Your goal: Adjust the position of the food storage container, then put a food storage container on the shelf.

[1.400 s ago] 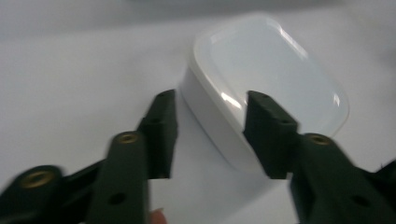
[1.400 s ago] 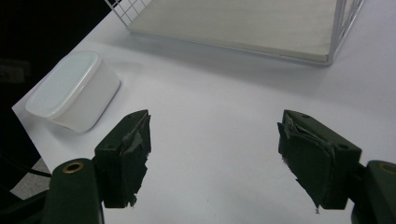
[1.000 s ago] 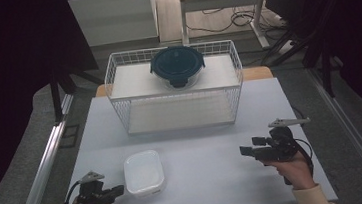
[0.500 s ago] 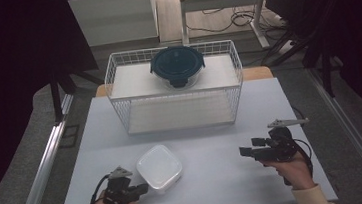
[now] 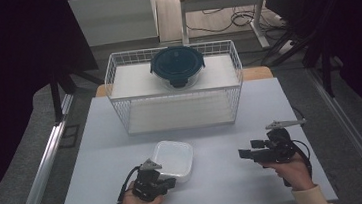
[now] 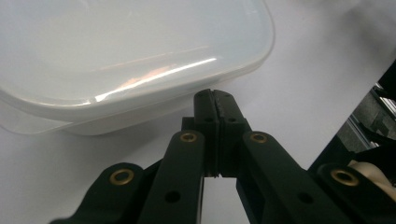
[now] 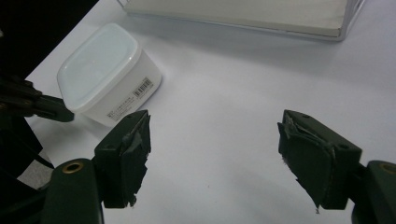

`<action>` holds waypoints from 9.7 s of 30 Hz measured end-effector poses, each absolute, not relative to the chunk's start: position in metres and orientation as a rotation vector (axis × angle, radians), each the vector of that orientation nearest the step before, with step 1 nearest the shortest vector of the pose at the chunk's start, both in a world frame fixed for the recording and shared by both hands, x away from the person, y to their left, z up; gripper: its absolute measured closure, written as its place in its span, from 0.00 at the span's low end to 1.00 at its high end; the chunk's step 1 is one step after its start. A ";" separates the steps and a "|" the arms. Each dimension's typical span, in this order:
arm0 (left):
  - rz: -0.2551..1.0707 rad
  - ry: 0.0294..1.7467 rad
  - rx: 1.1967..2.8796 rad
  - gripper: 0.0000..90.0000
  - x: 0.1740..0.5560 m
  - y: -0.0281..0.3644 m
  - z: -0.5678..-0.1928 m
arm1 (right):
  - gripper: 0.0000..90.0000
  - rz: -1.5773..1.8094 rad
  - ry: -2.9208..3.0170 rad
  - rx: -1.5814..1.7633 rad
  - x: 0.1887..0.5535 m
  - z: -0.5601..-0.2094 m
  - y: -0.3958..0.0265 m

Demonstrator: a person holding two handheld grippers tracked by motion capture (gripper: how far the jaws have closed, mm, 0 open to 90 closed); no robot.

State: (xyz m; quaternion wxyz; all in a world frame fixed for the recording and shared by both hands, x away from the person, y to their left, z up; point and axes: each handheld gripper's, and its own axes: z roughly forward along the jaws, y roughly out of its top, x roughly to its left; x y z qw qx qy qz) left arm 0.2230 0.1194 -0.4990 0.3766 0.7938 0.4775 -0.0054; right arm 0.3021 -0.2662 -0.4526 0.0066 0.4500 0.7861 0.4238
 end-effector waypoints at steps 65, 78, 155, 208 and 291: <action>0.087 1.274 1.927 1.00 0.289 0.162 -0.485 | 0.28 1.283 2.420 1.465 0.302 -0.460 -0.271; 0.020 1.178 2.025 1.00 0.303 0.140 -0.499 | 0.28 1.283 2.407 1.475 0.298 -0.462 -0.276; -0.199 1.202 1.783 0.33 0.260 0.125 -0.485 | 0.33 1.355 2.428 1.500 0.260 -0.466 -0.263; -0.485 1.131 1.719 0.90 0.261 0.103 -0.496 | 0.89 1.668 2.450 1.737 0.260 -0.484 -0.245; -0.169 1.016 1.668 0.90 0.304 0.155 -0.331 | 0.89 1.741 2.449 1.201 0.331 -0.314 -0.188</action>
